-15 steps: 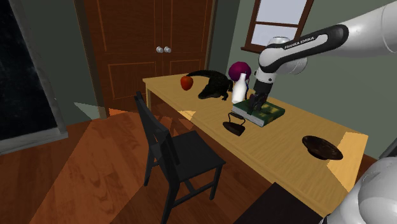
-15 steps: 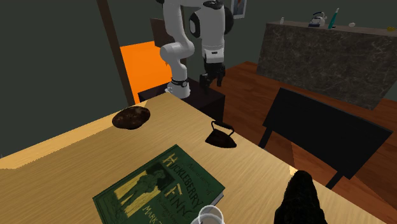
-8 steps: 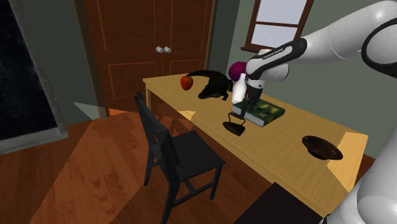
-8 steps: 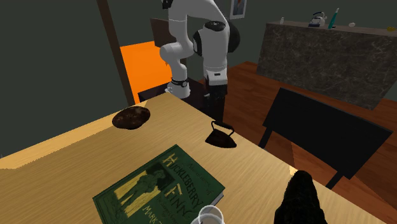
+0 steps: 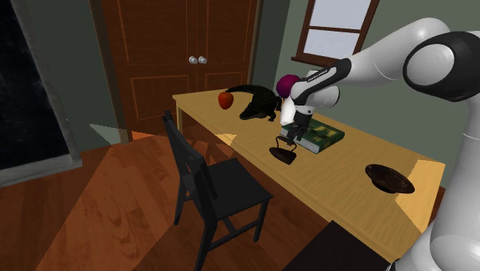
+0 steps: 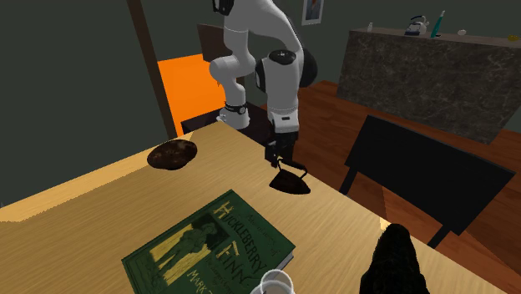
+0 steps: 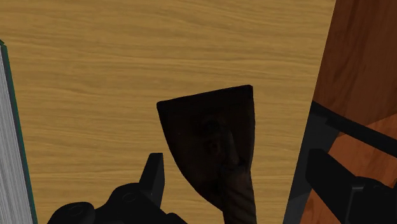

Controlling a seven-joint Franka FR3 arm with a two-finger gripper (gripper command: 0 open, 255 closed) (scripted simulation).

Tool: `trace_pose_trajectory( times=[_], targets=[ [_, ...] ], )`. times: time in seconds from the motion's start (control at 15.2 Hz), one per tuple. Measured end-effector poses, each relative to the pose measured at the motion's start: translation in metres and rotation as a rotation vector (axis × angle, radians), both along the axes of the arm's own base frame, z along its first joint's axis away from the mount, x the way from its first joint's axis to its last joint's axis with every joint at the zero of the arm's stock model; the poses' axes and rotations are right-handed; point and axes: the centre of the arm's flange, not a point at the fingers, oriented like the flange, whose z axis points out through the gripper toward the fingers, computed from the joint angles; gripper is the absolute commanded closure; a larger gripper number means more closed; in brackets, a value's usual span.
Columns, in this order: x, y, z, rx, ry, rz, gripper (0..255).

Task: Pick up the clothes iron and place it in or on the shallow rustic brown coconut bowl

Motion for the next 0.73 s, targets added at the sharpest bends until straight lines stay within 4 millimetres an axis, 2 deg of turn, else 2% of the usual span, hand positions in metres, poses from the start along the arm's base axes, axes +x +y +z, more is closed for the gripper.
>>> trace_pose_trajectory(
  times=[0.2, 0.59, 0.66, 0.73],
  targets=[
    [0.001, 0.002, -0.015, 0.0, 0.0, 0.0, 0],
    [0.001, 0.002, -0.018, 0.0, 0.0, 0.0, 0],
    [0.001, 0.002, -0.018, 0.0, 0.0, 0.0, 255],
    [0.001, 0.002, -0.018, 0.0, 0.0, 0.0, 255]
  ],
)
